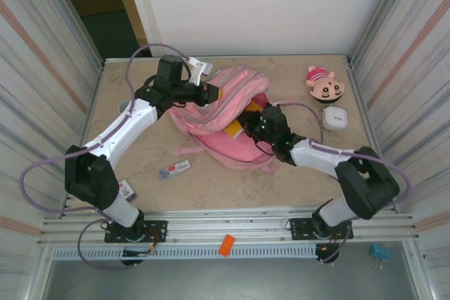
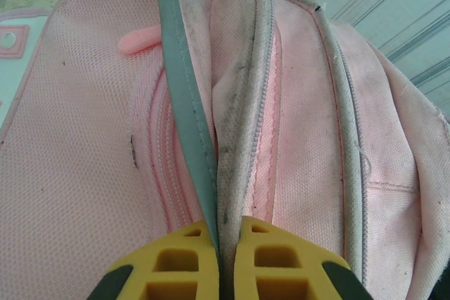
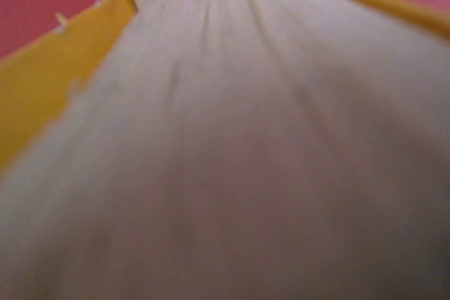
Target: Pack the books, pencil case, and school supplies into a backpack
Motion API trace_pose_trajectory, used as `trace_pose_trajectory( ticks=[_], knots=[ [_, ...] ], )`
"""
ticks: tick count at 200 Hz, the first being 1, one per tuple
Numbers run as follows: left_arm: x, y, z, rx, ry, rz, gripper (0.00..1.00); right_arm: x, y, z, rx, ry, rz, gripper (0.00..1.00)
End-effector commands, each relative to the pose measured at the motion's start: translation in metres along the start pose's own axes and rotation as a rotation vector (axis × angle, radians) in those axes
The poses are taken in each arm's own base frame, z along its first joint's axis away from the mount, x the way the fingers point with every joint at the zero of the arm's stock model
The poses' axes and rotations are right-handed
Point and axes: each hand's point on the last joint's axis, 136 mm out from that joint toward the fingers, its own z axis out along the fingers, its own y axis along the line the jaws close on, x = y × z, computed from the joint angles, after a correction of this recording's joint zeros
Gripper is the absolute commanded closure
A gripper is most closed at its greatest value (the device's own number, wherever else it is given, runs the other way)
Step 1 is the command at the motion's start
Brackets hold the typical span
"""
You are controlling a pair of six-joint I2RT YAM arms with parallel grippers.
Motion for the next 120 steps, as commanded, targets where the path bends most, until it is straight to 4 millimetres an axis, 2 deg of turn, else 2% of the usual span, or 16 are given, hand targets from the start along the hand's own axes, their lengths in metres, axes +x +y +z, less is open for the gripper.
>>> trace_pose_trajectory(
  ticks=[1,38,65,77,94,120],
  knots=[
    [-0.058,-0.037,-0.025,0.100,-0.171,0.149,1.00,-0.024,0.033,0.014,-0.071,-0.106,0.022,0.94],
    [-0.059,-0.038,-0.024,0.117,-0.180,0.139,1.00,-0.024,0.018,0.050,-0.002,-0.089,0.029,0.84],
    [-0.059,-0.037,-0.023,0.114,-0.180,0.130,1.00,-0.017,-0.014,0.064,0.145,-0.047,0.063,0.72],
    [-0.057,-0.034,-0.023,0.101,-0.177,0.130,1.00,-0.013,-0.028,0.062,0.199,-0.019,0.074,0.63],
    [-0.053,-0.027,-0.023,0.063,-0.179,0.134,1.00,-0.007,-0.044,0.051,0.260,0.009,0.078,0.44],
    [-0.046,-0.017,-0.023,0.024,-0.171,0.125,1.00,-0.002,-0.064,0.021,0.330,0.030,0.059,0.35]
  ],
)
